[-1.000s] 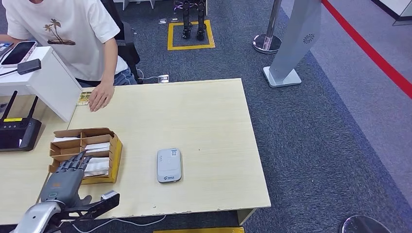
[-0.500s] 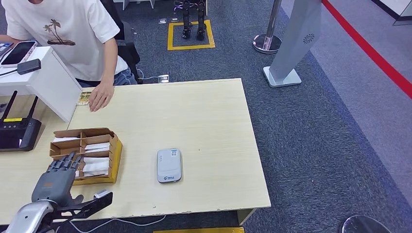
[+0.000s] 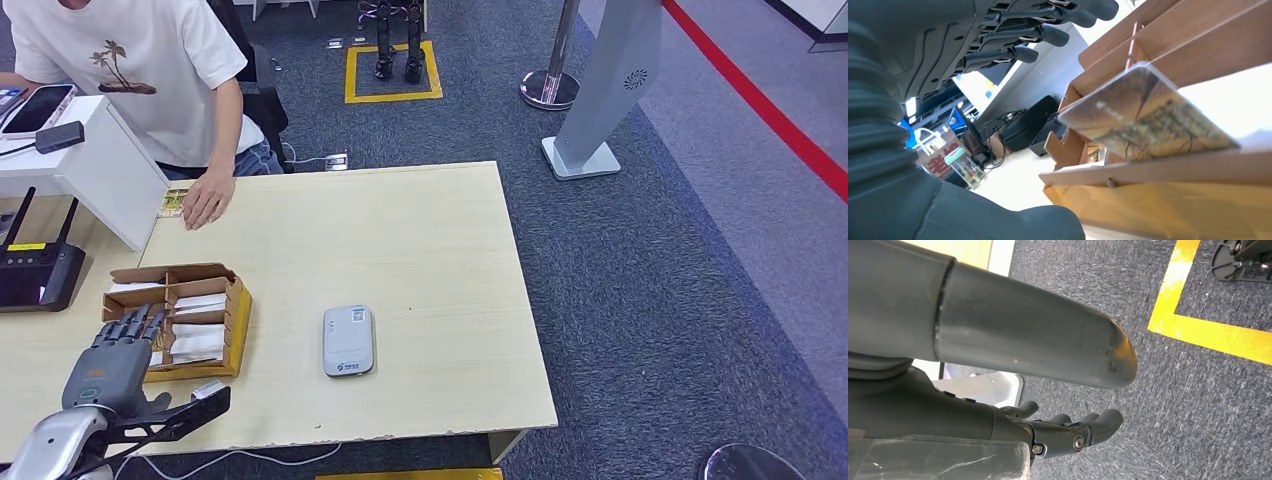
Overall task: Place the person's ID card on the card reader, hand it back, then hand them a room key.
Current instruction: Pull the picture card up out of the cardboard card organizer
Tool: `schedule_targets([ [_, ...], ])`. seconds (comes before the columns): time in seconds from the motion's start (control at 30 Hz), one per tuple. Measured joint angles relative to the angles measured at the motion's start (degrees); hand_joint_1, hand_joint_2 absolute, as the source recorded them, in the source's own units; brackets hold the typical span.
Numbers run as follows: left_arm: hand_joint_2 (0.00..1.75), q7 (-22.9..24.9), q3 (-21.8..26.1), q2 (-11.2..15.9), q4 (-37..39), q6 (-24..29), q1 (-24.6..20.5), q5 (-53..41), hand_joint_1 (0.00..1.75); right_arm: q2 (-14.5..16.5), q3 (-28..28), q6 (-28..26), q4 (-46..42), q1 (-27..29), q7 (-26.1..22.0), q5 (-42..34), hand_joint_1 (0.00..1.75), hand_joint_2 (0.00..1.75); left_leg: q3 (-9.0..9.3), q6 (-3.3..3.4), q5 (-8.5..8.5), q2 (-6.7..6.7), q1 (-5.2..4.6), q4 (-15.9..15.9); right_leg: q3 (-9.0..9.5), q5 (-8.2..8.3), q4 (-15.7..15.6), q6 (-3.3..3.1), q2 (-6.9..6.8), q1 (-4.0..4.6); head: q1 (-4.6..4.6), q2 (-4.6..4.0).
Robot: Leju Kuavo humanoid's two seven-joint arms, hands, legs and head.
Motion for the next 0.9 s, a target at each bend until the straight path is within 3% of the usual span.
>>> schedule_targets([
  [0.43,1.75,-0.3,0.0,-1.8,0.1,0.9,-1.0,0.0,0.00,0.0,0.0,0.0,0.0,0.0,0.0,0.0,0.00,0.00,0.00,0.00,0.00,0.01,0.00,0.0,-0.01,0.00,0.0,0.00,0.01,0.00,0.00,0.00],
  [0.47,1.75,-0.3,0.0,-1.8,0.1,0.9,-1.0,0.0,0.07,0.0,0.0,0.0,0.0,0.0,0.0,0.0,0.00,0.00,0.00,0.00,0.00,0.01,0.00,0.0,-0.01,0.00,0.0,0.00,0.01,0.00,0.00,0.00],
  [0.57,1.75,-0.3,0.0,-1.9,0.1,0.9,-1.0,0.0,1.38,0.0,0.0,0.0,0.0,0.0,0.0,0.0,0.00,0.00,0.00,0.00,0.00,0.01,0.00,0.0,-0.01,0.00,0.0,0.00,0.01,0.00,0.00,0.00],
  [0.6,1.75,-0.4,0.0,-2.0,0.1,1.0,-1.0,0.1,1.75,0.0,0.0,0.0,0.0,0.0,0.0,0.0,0.00,0.00,0.00,0.00,0.00,0.01,0.00,0.0,-0.01,0.00,0.0,0.00,0.01,0.00,0.00,0.00],
  [0.9,1.75,-0.8,0.0,-2.1,0.1,1.4,-1.0,0.6,1.75,0.0,0.0,0.1,0.0,0.0,0.0,0.0,0.00,0.00,0.00,0.00,0.00,0.01,0.00,0.0,-0.01,0.00,0.0,0.00,0.01,0.00,0.00,0.00],
])
